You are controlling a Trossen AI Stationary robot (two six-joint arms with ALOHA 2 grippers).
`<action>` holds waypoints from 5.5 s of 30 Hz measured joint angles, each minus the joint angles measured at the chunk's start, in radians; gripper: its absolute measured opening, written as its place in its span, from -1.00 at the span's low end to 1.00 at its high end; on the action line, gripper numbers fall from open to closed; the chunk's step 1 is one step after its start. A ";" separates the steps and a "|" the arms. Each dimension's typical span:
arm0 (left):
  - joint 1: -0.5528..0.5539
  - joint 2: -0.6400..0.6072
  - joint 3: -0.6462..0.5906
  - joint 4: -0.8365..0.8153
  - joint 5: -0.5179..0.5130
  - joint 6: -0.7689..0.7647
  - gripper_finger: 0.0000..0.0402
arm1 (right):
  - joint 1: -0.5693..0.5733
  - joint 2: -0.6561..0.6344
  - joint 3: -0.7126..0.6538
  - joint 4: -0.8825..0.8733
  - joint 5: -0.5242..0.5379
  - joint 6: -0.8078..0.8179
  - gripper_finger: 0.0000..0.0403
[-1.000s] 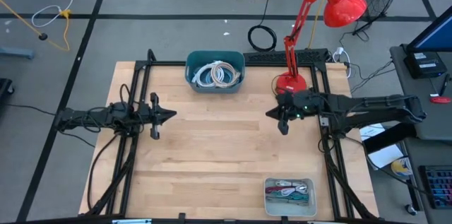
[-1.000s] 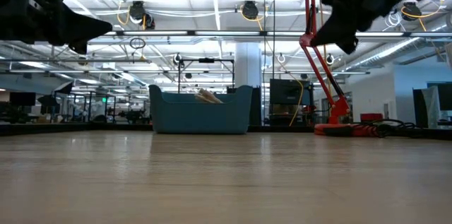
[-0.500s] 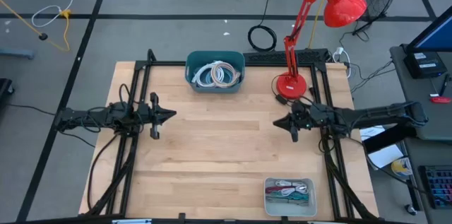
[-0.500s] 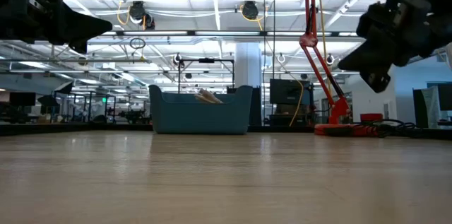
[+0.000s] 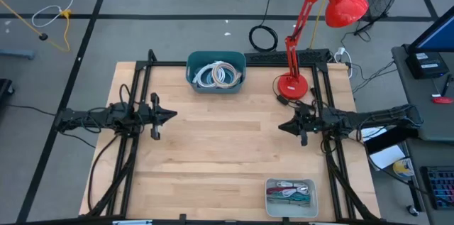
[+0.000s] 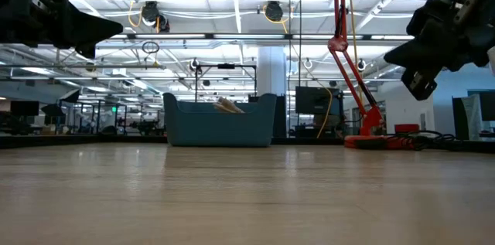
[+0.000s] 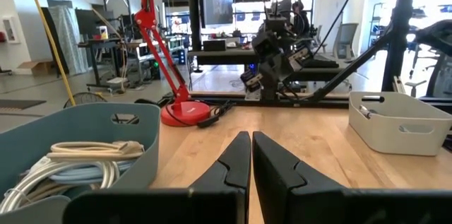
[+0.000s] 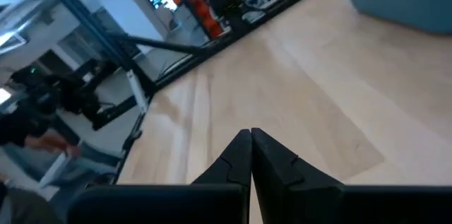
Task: Sort cables into bins
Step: Return to Home Position
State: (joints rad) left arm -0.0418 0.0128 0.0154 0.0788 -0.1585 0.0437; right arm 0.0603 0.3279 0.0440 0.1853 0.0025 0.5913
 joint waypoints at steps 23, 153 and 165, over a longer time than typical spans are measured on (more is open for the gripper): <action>0.000 0.000 0.001 0.000 0.000 0.000 -0.89 | 0.078 -0.094 -0.006 -0.114 0.128 -0.114 -1.00; 0.000 0.000 0.001 0.000 0.000 0.000 -0.89 | -0.002 -0.137 -0.007 -0.107 0.101 -0.395 -1.00; 0.000 0.000 0.001 0.000 0.000 0.000 -0.89 | -0.002 -0.137 -0.007 -0.107 0.101 -0.395 -1.00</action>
State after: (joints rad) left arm -0.0416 0.0129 0.0162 0.0788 -0.1585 0.0441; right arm 0.0585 0.1905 0.0372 0.0780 0.1036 0.1967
